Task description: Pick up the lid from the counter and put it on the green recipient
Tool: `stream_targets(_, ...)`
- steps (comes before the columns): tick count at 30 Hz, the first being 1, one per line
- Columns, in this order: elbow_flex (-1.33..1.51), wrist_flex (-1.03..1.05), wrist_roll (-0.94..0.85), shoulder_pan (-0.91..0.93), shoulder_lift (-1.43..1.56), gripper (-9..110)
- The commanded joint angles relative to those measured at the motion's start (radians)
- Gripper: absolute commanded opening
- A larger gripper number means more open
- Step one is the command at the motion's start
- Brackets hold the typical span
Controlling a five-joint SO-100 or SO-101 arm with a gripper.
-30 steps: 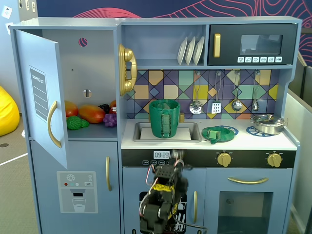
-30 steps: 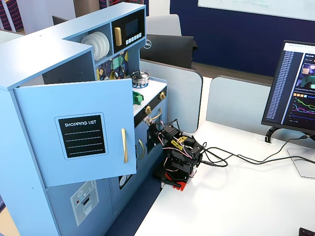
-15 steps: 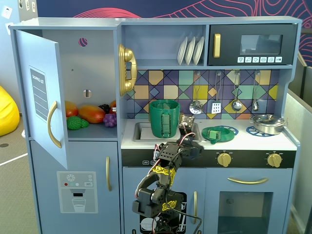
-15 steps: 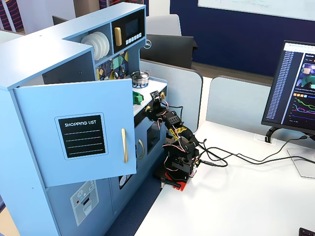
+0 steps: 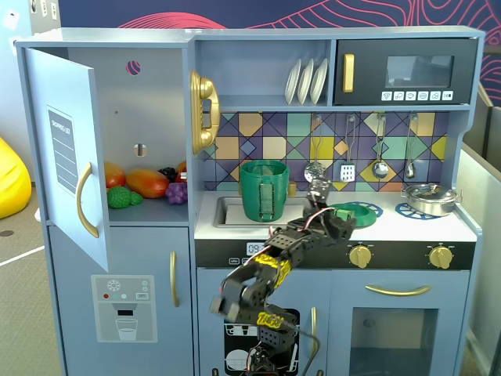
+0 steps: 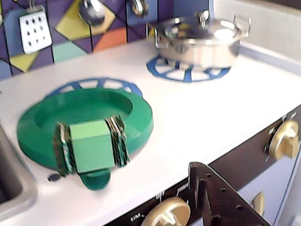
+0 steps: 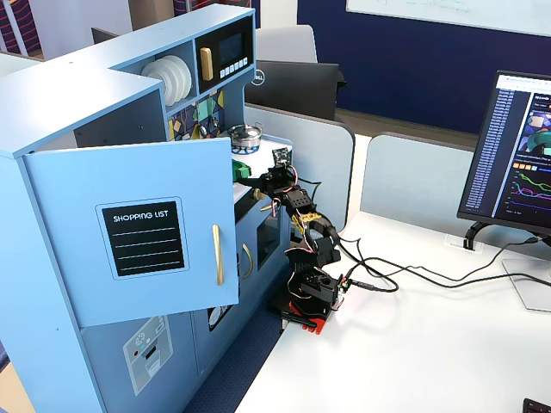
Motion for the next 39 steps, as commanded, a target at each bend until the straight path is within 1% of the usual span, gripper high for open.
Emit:
stream_targets(1,-0.118,-0.08,-0.009,-0.008,-0.103,54)
stream_targets(10,-0.273,-0.176,-0.012,-0.052,-0.351,52)
stream_targets(18,-0.397,-0.176,-0.012,-0.069,-0.511,50)
stream_targets(25,-0.463,-0.175,-0.026,-0.098,-0.595,44)
stream_targets(27,-0.466,-0.175,-0.025,-0.101,-0.606,39)
stream_targets(30,-0.462,-0.173,-0.009,-0.112,-0.612,26)
stream_targets(33,-0.456,-0.144,-0.015,-0.123,-0.612,0)
stream_targets(36,-0.446,-0.152,0.018,-0.118,-0.6,0)
stream_targets(39,-0.437,-0.172,0.012,-0.11,-0.581,0)
